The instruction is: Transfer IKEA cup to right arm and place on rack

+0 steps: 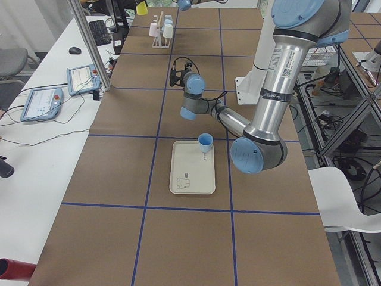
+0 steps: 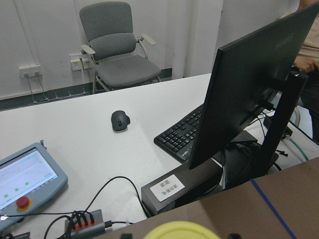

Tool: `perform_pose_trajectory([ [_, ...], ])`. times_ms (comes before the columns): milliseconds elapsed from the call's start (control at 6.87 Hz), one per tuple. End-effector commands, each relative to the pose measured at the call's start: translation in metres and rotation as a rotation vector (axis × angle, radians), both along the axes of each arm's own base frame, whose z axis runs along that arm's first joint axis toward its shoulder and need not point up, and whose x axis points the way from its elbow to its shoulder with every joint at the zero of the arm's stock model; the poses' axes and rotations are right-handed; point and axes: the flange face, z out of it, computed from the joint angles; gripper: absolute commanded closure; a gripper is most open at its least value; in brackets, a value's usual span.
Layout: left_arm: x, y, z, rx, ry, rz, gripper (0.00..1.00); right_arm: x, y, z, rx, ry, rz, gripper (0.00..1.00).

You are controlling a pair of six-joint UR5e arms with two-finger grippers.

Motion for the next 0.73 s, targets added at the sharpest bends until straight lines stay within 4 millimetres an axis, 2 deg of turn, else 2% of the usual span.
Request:
perform_pose_trajectory([
  [0, -0.002, -0.004, 0.01, -0.021, -0.006, -0.069, 0.0, 0.01, -0.025, 0.053, -0.028, 0.031, 0.005, 0.88],
  [146, -0.001, -0.004, 0.008, -0.023, -0.004, -0.068, 0.0, 0.007, -0.028, 0.097, 0.005, 0.014, 0.007, 0.88],
  [291, -0.002, -0.003, 0.007, -0.038, 0.003, -0.065, 0.0, 0.007, -0.026, 0.1, 0.01, -0.004, -0.005, 0.89],
  [437, -0.002, -0.003, 0.006, -0.058, 0.014, -0.061, 0.0, 0.013, -0.008, 0.128, -0.015, 0.004, -0.013, 0.89],
  [583, -0.002, -0.004, 0.006, -0.061, 0.013, -0.061, 0.0, 0.017, 0.004, 0.141, -0.028, 0.008, -0.014, 0.89],
])
